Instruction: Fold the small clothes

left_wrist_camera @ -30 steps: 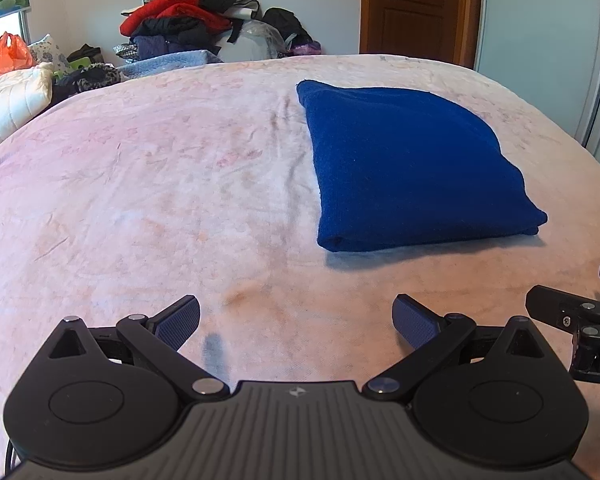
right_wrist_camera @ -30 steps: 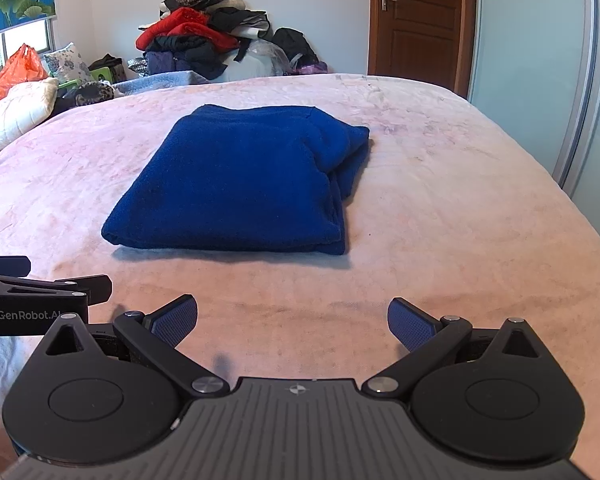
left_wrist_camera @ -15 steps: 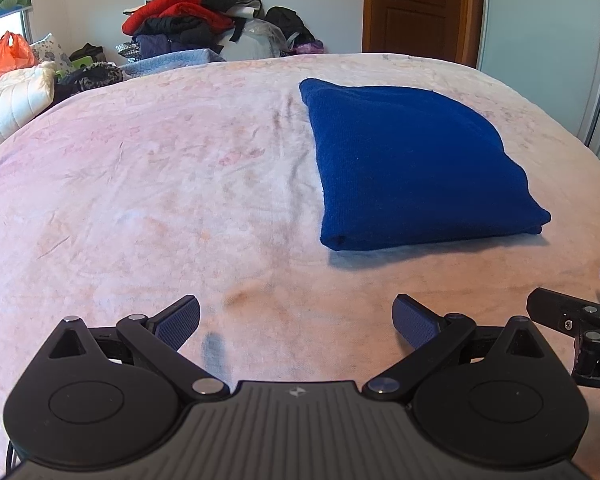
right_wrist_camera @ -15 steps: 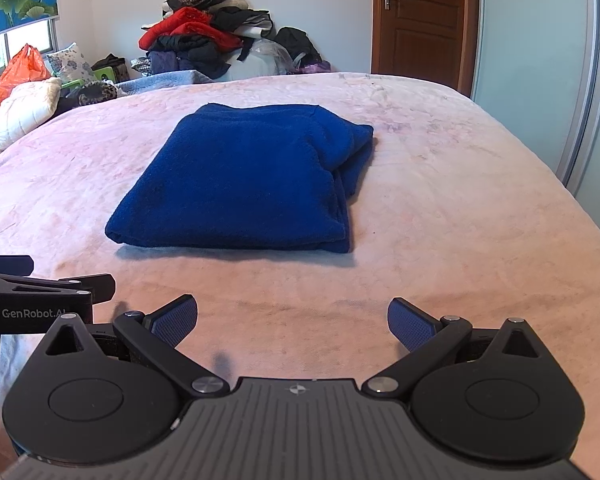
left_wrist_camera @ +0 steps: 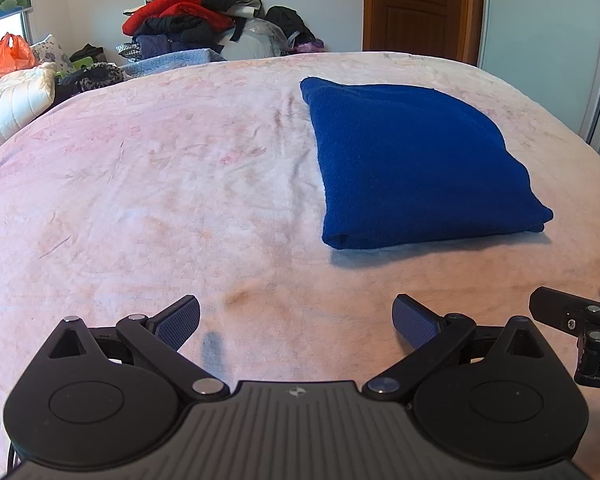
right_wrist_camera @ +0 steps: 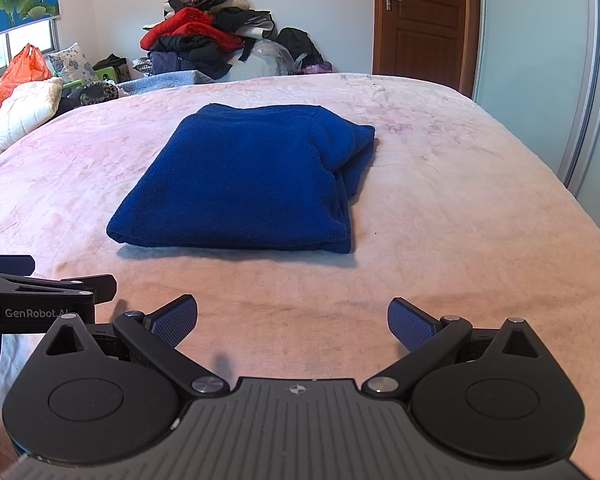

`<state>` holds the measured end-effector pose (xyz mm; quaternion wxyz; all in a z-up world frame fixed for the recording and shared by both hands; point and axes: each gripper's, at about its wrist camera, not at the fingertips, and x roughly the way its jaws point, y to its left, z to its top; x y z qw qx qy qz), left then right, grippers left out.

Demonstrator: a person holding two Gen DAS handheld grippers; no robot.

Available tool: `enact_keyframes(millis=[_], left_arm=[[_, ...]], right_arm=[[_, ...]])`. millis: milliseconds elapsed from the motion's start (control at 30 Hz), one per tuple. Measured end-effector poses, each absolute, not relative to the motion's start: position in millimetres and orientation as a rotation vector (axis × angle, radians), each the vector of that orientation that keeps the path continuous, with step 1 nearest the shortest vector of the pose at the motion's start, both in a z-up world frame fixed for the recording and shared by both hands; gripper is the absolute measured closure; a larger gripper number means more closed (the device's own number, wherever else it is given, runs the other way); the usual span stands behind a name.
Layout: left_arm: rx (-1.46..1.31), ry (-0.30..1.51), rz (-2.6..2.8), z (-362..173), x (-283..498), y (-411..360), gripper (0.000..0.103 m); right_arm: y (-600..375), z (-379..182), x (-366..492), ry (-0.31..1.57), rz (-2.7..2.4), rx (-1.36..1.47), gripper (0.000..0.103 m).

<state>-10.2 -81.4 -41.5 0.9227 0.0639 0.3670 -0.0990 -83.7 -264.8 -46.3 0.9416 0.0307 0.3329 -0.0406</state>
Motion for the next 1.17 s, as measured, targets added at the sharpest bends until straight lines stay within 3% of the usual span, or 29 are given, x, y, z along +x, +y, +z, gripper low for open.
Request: enact_keyframes(millis=[1167], left_arm=[[0.149,0.761,-0.219,-46.4,-6.2,-82.1,0.000]], right_arm=[[-264.6,-47.6,-82.8,0.683,-0.075,0.066,0.000]])
